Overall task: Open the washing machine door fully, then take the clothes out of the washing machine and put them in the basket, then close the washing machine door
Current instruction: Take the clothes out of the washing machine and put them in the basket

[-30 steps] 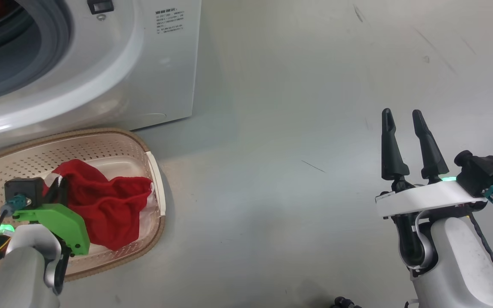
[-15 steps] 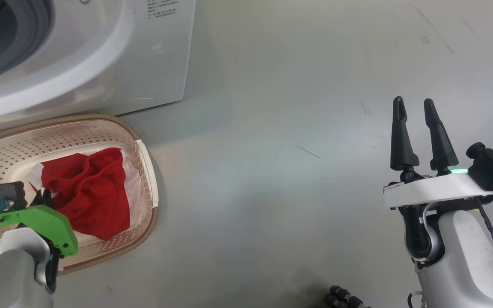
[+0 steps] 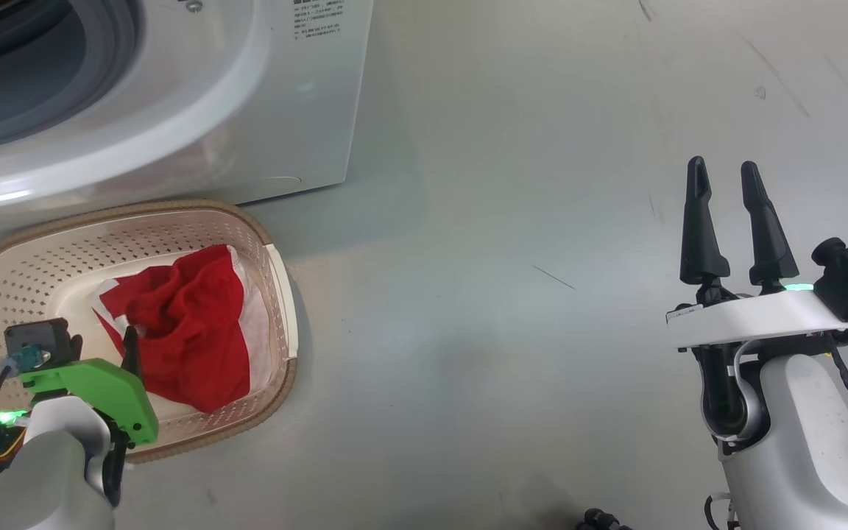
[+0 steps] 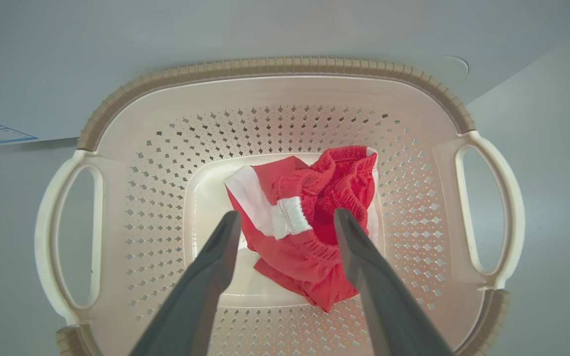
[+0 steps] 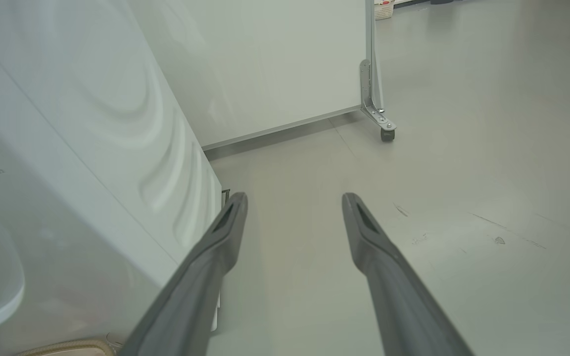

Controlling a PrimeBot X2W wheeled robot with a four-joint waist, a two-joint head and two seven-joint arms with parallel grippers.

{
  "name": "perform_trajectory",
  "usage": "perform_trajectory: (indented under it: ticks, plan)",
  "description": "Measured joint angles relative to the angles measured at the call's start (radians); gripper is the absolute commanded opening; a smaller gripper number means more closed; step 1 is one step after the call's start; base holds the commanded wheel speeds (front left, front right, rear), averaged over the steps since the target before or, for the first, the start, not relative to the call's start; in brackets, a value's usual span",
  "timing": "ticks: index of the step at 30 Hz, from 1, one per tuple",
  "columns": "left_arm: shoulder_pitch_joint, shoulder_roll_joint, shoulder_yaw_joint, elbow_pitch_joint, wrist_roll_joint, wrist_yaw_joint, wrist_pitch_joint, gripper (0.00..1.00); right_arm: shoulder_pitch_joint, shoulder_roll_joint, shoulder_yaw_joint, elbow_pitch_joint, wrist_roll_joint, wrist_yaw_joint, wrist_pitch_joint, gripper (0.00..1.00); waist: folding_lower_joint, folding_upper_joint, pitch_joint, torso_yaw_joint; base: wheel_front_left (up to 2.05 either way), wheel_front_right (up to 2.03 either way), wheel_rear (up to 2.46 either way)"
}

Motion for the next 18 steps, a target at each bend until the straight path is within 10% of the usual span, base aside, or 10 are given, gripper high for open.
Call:
perform_trajectory:
  ticks: [18]
  plan:
    - [0.005,-0.033,-0.037,0.024,0.013,-0.054,-0.162,1.0,0.015,-0.001,-0.01,0.038,-0.001,0.0,0.0,1.0,0.0,0.0,-0.175,0.076,0.0,0.0,0.0]
